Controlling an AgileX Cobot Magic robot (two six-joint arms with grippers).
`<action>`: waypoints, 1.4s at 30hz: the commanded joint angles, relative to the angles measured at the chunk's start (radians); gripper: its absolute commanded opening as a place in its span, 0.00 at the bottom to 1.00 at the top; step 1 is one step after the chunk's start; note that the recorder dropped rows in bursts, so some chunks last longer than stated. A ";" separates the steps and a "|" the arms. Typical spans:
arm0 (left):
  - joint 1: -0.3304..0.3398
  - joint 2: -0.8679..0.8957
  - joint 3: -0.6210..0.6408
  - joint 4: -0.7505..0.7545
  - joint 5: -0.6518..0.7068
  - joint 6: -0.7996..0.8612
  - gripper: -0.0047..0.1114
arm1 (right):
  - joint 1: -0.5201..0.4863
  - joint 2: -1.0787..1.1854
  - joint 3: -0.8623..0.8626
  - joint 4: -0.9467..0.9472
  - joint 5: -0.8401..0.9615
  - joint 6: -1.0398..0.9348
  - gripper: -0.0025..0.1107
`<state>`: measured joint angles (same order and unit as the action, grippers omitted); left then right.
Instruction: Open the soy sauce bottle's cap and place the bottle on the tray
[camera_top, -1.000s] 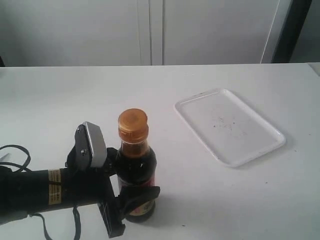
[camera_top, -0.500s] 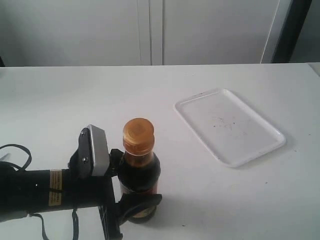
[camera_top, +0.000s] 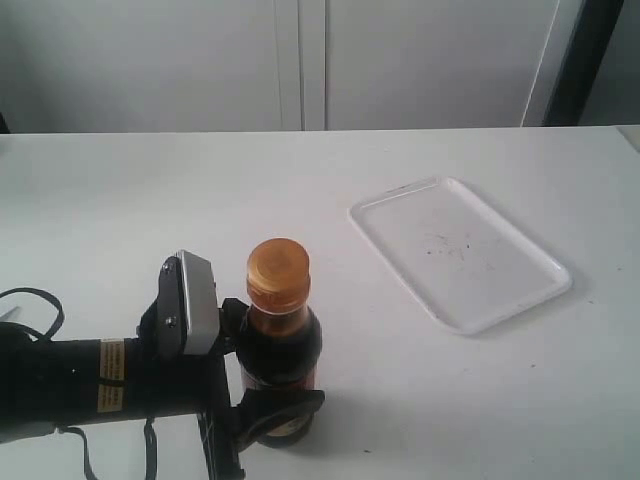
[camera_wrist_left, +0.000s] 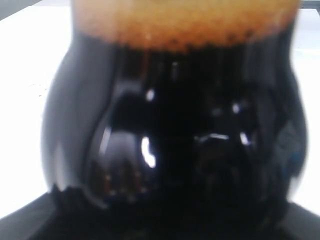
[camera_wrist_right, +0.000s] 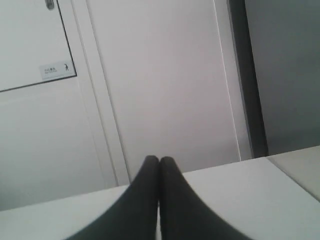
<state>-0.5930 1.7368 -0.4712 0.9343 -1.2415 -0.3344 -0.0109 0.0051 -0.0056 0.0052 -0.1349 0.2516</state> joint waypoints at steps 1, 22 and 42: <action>-0.002 -0.002 0.004 0.040 0.020 -0.006 0.04 | 0.001 -0.005 -0.004 -0.005 -0.046 0.013 0.02; -0.002 -0.002 0.004 0.038 0.020 -0.006 0.04 | 0.001 0.495 -0.429 -0.124 -0.104 -0.023 0.02; -0.002 -0.002 0.004 0.038 0.020 -0.006 0.04 | 0.143 0.997 -0.732 -0.407 0.135 -0.049 0.02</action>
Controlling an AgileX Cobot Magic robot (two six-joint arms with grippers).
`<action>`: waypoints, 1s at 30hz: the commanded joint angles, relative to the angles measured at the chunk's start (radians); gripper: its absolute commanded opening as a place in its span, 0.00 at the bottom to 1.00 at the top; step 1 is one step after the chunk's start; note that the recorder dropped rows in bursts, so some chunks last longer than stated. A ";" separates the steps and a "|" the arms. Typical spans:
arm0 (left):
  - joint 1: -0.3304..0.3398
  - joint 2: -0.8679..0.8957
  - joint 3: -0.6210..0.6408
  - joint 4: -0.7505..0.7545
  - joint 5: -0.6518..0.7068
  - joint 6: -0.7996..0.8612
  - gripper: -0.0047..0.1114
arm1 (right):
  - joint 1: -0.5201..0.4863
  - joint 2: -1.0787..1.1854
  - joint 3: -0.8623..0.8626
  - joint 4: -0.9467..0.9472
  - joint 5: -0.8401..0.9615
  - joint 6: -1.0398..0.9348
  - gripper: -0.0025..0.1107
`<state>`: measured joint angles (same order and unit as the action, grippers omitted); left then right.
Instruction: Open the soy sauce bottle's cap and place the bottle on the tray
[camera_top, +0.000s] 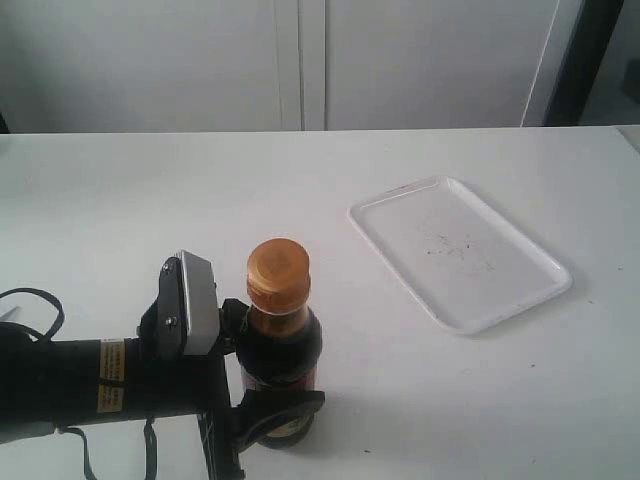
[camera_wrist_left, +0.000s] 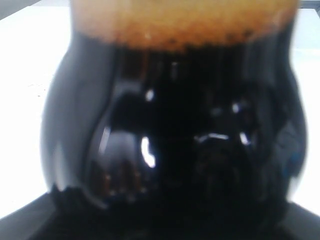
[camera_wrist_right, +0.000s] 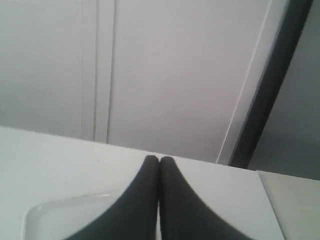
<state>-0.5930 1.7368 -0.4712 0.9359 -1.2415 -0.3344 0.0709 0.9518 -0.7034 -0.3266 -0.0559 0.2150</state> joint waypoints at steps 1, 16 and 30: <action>-0.002 -0.002 0.004 0.037 0.020 -0.006 0.04 | 0.079 0.065 -0.042 -0.077 0.068 -0.015 0.02; -0.002 -0.002 0.004 0.022 0.020 -0.006 0.04 | 0.231 0.190 -0.089 -0.063 0.038 -0.251 0.02; -0.002 -0.002 0.004 0.022 0.020 -0.006 0.04 | 0.231 0.248 0.111 -0.044 -0.354 -0.080 0.02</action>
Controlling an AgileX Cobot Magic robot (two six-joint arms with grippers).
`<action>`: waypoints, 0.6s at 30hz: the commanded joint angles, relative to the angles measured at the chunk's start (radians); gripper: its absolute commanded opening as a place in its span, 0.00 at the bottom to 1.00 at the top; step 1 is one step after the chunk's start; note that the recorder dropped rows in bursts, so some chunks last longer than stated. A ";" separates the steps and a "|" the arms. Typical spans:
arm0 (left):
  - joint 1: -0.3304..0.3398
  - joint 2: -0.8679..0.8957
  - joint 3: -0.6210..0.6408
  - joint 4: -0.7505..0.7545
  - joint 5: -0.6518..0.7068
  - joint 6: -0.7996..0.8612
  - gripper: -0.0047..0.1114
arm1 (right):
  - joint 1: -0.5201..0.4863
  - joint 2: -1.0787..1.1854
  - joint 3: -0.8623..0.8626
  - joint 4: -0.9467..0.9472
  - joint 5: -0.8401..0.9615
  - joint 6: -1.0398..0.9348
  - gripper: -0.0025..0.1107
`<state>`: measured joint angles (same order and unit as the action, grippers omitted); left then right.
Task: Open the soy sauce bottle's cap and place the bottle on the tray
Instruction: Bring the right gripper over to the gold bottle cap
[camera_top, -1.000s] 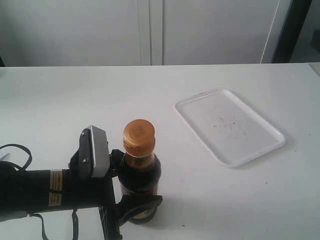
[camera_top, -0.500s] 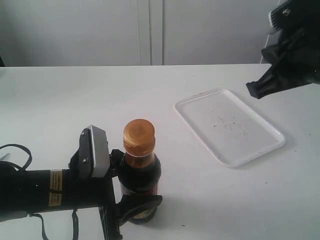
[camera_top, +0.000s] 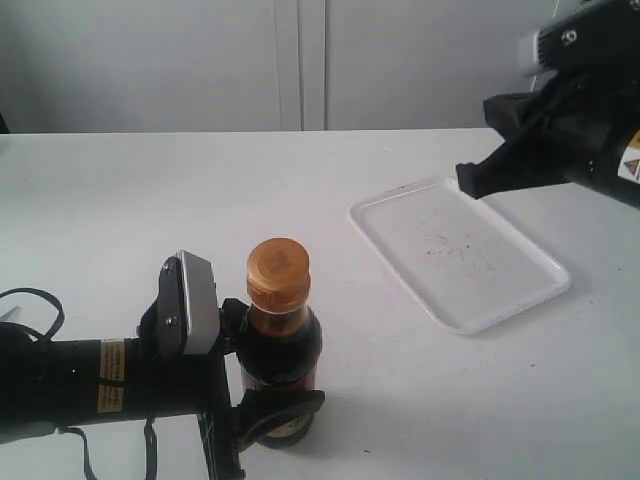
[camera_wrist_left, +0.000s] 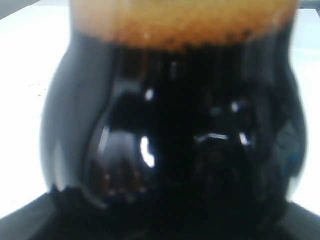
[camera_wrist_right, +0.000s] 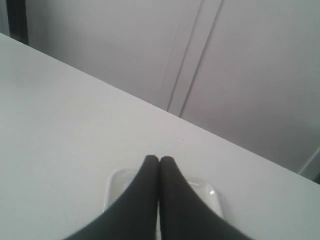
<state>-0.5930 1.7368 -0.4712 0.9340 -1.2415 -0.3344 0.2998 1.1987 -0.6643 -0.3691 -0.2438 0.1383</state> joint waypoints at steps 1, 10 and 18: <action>-0.002 -0.002 0.004 0.024 0.020 -0.006 0.04 | 0.002 0.001 0.090 -0.002 -0.195 -0.013 0.02; -0.002 -0.002 0.004 0.024 0.020 -0.006 0.04 | 0.009 0.099 0.224 -0.027 -0.541 -0.071 0.02; -0.002 -0.002 0.004 0.023 0.020 -0.010 0.04 | 0.081 0.237 0.222 -0.010 -0.624 -0.486 0.02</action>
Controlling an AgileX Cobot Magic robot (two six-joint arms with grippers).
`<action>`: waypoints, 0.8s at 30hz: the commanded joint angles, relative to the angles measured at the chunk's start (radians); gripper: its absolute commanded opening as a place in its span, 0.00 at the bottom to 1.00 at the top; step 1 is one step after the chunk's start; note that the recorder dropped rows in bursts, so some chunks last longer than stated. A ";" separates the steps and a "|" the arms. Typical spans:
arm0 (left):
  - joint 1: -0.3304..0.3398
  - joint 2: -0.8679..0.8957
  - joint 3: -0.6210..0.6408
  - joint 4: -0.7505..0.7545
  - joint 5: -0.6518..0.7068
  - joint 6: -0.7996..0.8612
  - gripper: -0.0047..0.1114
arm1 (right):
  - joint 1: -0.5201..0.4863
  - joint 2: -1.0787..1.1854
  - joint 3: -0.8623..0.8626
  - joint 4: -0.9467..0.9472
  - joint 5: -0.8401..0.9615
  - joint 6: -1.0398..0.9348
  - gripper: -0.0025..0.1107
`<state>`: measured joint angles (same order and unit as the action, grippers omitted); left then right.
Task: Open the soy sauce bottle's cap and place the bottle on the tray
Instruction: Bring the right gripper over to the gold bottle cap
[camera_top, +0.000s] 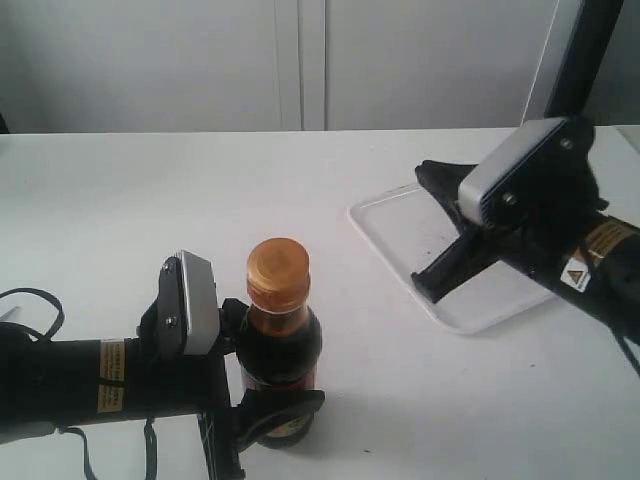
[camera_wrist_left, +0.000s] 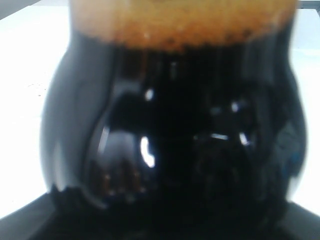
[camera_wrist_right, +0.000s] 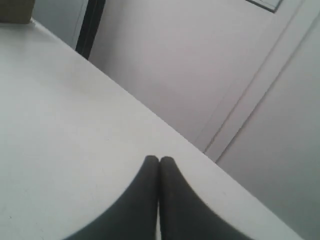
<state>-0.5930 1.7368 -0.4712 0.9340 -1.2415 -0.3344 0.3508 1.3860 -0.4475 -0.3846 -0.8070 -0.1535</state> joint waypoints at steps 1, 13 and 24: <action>-0.002 -0.002 0.004 0.023 0.020 -0.010 0.04 | 0.039 0.063 0.005 0.024 -0.070 -0.223 0.02; -0.002 -0.002 0.004 0.023 0.020 -0.010 0.04 | 0.159 0.113 -0.021 0.043 -0.109 -0.328 0.02; -0.002 -0.002 0.004 0.016 0.020 -0.029 0.04 | 0.247 0.113 -0.022 0.005 -0.109 -0.408 0.02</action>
<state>-0.5930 1.7368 -0.4712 0.9315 -1.2396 -0.3408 0.5910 1.4967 -0.4660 -0.3753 -0.8995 -0.5461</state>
